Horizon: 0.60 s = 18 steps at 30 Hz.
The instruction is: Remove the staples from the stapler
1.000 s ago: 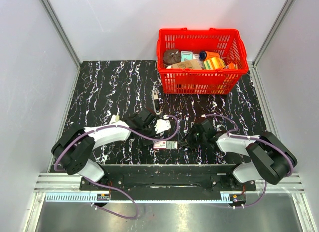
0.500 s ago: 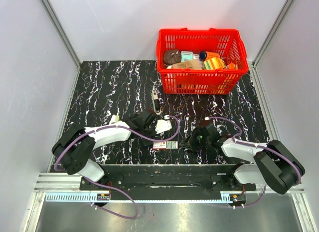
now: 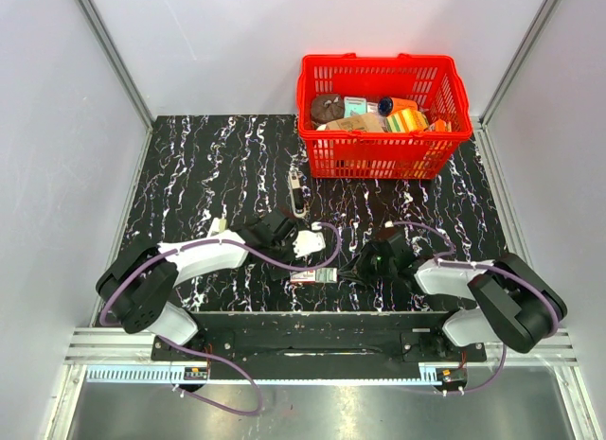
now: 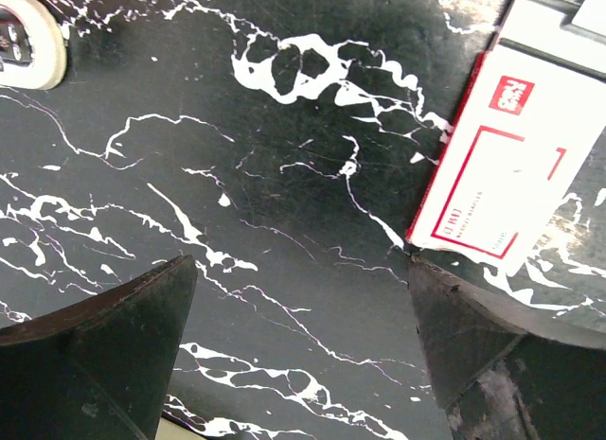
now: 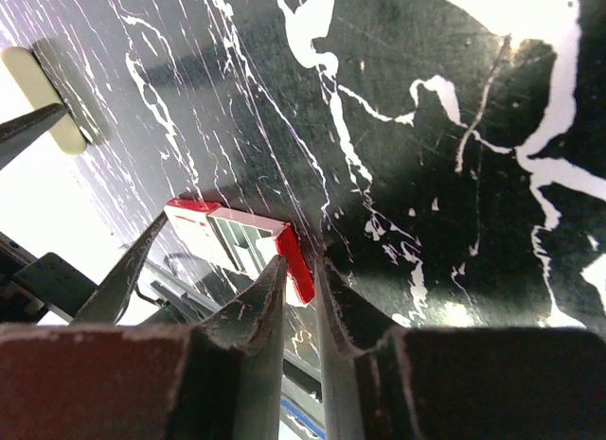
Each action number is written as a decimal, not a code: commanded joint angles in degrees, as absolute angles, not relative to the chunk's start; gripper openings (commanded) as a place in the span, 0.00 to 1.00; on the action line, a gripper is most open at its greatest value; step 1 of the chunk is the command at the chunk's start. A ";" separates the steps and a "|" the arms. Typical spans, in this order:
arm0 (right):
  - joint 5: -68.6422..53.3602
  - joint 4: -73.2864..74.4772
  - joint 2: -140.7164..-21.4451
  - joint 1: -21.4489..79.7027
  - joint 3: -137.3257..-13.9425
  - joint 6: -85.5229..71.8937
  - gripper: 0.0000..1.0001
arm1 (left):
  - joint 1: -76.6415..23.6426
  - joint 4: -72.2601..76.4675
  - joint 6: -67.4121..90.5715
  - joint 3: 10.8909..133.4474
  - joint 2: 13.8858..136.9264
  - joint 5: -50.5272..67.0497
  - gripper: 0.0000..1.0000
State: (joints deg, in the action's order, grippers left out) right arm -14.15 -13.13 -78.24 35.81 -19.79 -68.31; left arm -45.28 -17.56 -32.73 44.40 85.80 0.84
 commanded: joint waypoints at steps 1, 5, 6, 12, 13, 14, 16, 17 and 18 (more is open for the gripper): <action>-15.12 -17.05 -79.36 35.42 -20.21 -69.17 0.23 | -45.88 -18.63 -32.52 44.73 84.02 2.90 0.99; -15.12 -17.40 -79.63 35.33 -20.30 -69.00 0.22 | -46.32 -18.63 -32.08 45.17 84.81 3.16 0.99; -15.12 -17.49 -79.72 35.33 -20.30 -68.99 0.22 | -46.49 -18.55 -31.99 45.35 85.16 3.25 0.99; -15.82 -18.10 -80.51 35.33 -20.65 -68.47 0.20 | -47.02 -18.37 -31.64 46.23 85.78 3.08 0.99; -15.99 -18.19 -80.68 35.42 -20.83 -68.38 0.20 | -47.28 -18.37 -31.64 46.40 85.87 2.99 0.99; -16.08 -18.37 -80.94 35.42 -20.83 -68.29 0.19 | -47.29 -18.37 -31.64 46.58 85.96 3.08 0.99; -16.52 -19.07 -81.47 35.42 -20.92 -68.20 0.19 | -47.37 -18.28 -31.64 46.58 86.22 2.81 0.99; -16.70 -19.42 -81.65 35.42 -21.00 -68.03 0.18 | -47.55 -18.11 -31.64 46.58 86.39 2.81 0.99; -16.61 -19.42 -82.00 35.33 -21.09 -67.94 0.18 | -47.55 -18.11 -31.73 46.67 86.57 2.55 0.99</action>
